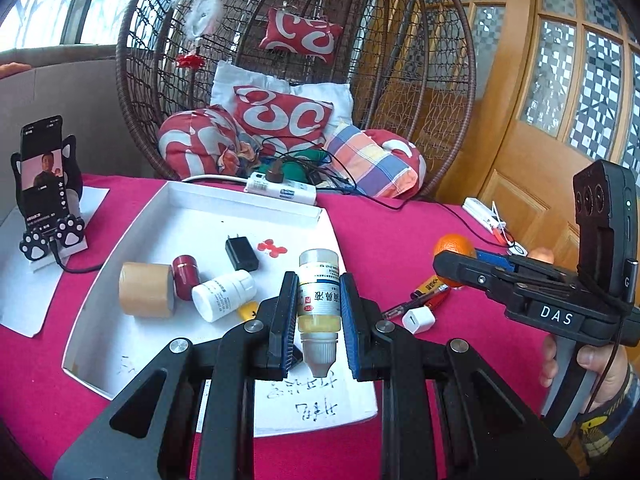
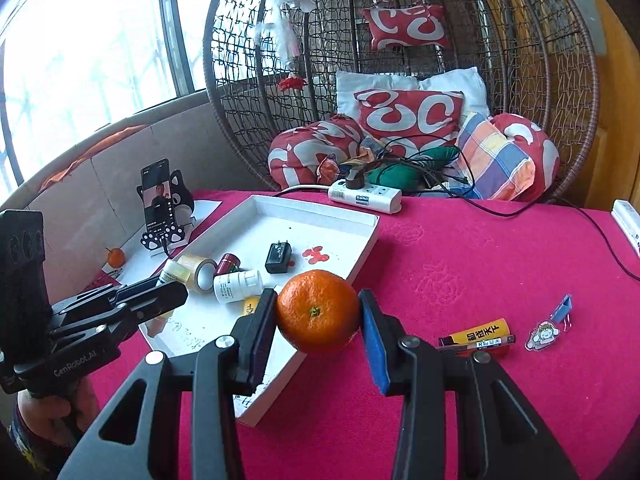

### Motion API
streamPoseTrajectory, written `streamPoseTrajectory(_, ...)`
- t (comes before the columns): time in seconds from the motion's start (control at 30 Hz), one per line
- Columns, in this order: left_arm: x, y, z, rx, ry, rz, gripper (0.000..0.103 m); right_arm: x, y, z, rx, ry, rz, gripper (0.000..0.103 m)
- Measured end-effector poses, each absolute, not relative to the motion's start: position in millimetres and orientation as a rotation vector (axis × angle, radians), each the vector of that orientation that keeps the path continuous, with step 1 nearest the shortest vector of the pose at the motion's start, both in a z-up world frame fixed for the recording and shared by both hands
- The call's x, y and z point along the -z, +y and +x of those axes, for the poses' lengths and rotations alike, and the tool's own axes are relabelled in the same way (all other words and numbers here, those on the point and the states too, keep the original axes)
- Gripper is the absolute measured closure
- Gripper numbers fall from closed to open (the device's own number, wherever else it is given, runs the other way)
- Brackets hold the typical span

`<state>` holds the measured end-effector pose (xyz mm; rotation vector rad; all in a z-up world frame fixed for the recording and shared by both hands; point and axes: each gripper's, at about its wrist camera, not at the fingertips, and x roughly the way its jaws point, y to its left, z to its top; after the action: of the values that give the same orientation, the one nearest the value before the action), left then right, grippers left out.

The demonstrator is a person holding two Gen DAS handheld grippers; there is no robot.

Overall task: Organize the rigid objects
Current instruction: 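Lower the bottle into the tray and open the left gripper while the right releases the tangerine there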

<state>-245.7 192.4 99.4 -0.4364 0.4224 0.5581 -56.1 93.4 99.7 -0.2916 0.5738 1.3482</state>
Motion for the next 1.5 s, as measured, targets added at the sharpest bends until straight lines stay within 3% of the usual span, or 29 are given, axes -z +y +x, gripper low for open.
streamPoseTrajectory(0.7, -90, 293, -246, -0.716, 0.435, -0.530, 0.083, -90, 150, -76, -1.403, 0.618, -0.338, 0.062)
streamPoseTrajectory(1.3, -50, 327, -203, -0.734, 0.546, -0.563, 0.083, -32, 240, -66, -1.287, 0.700, -0.437, 0.062)
streamPoseTrajectory(1.37, -51, 327, -204, -0.744, 0.539, -0.562, 0.076, -29, 238, -65, -1.278, 0.702, -0.435, 0.062)
streamPoseTrajectory(1.4, -53, 327, -205, -0.750, 0.532, -0.560, 0.062, -30, 237, -64, -1.278, 0.701, -0.428, 0.060)
streamPoseTrajectory(1.43, -55, 325, -208, -0.755, 0.521, -0.560, 0.037, -31, 235, -63, -1.279, 0.698, -0.419, 0.050)
streamPoseTrajectory(1.47, -56, 324, -211, -0.758, 0.508, -0.560, 0.025, -33, 234, -63, -1.279, 0.690, -0.410, 0.041)
streamPoseTrajectory(1.5, -59, 322, -213, -0.762, 0.492, -0.559, 0.012, -37, 231, -64, -1.274, 0.674, -0.396, 0.020)
